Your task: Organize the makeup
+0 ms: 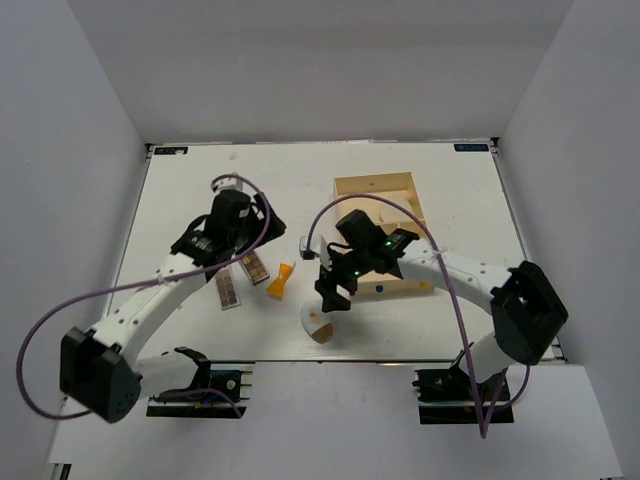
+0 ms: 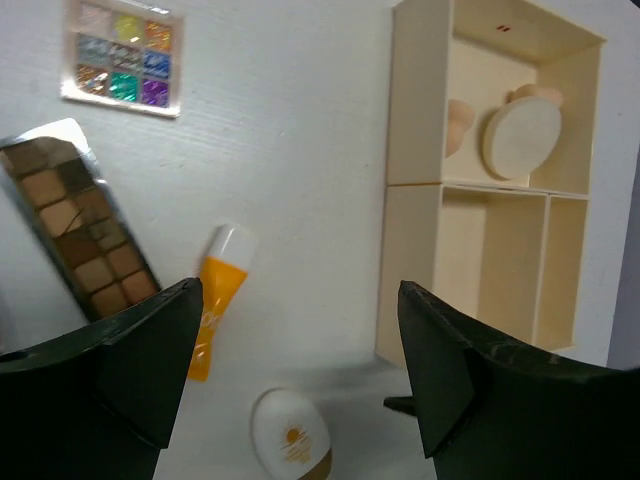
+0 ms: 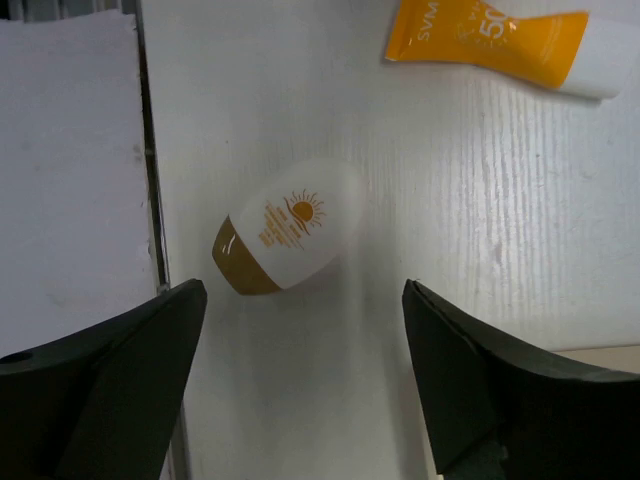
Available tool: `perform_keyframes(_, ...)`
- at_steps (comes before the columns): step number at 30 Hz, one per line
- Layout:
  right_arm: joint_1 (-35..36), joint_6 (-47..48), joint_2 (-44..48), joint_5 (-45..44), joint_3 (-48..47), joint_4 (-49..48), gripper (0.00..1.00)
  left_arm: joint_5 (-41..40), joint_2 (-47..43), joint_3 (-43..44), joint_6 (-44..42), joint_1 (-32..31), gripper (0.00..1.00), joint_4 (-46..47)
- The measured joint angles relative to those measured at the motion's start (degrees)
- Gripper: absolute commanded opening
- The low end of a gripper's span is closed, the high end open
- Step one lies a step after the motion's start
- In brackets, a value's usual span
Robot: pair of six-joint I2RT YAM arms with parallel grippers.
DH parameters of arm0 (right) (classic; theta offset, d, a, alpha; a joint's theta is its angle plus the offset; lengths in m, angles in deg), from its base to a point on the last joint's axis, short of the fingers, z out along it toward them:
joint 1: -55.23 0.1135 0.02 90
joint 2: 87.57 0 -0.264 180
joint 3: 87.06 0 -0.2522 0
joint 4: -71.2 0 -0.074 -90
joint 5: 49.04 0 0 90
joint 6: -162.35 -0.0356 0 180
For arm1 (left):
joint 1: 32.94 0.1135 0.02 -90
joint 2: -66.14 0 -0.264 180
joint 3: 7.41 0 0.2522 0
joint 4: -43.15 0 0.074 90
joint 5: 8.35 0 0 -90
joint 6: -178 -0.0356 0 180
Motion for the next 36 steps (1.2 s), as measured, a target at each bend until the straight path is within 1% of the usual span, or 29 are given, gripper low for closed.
perform_keyframes(1,1.03,-2.51,-1.53,-1.18,-0.61,-0.37,0.89,-1.01,-2.69,-1.6,0.5,0.0,0.9,-1.25)
perform_keyframes(4,3.69,-10.14,-4.2,-5.79,-1.25,-2.01,0.89,-4.42,-10.71,-4.85,1.92,0.0,0.91,-4.68)
perform_keyframes(6,5.64,-15.74,-4.68,-9.9,-1.25,-3.06,0.89,-6.95,-15.39,-5.51,2.75,0.0,0.91,-7.06)
perform_keyframes(7,6.19,-16.98,-4.68,-10.84,-1.25,-3.43,0.89,-8.09,-17.53,-5.53,3.19,0.0,0.91,-8.13)
perform_keyframes(13,11.72,-27.69,-6.75,-20.02,-1.77,-5.2,0.89,-12.31,-26.27,-6.97,6.56,0.09,0.91,-13.53)
perform_keyframes(18,15.43,-33.97,-13.94,-27.36,-5.92,-3.69,0.89,-12.94,-30.18,-10.16,9.14,0.09,0.91,-17.84)
perform_keyframes(21,16.94,-36.7,-16.48,-30.51,-6.45,-3.13,0.89,-13.11,-31.15,-10.38,9.92,0.09,0.91,-19.71)
perform_keyframes(29,18.53,-39.15,-20.06,-34.16,-7.98,-1.29,0.89,-13.11,-32.59,-11.5,10.75,0.09,0.91,-20.7)
perform_keyframes(33,18.8,-39.36,-21.14,-34.75,-9.22,-1.07,0.83,-12.98,-33.57,-13.0,11.19,0.09,0.91,-20.74)
perform_keyframes(36,18.84,-39.19,-21.27,-35.28,-9.25,-1.03,0.69,-12.74,-33.94,-13.84,11.37,0.09,0.91,-20.74)
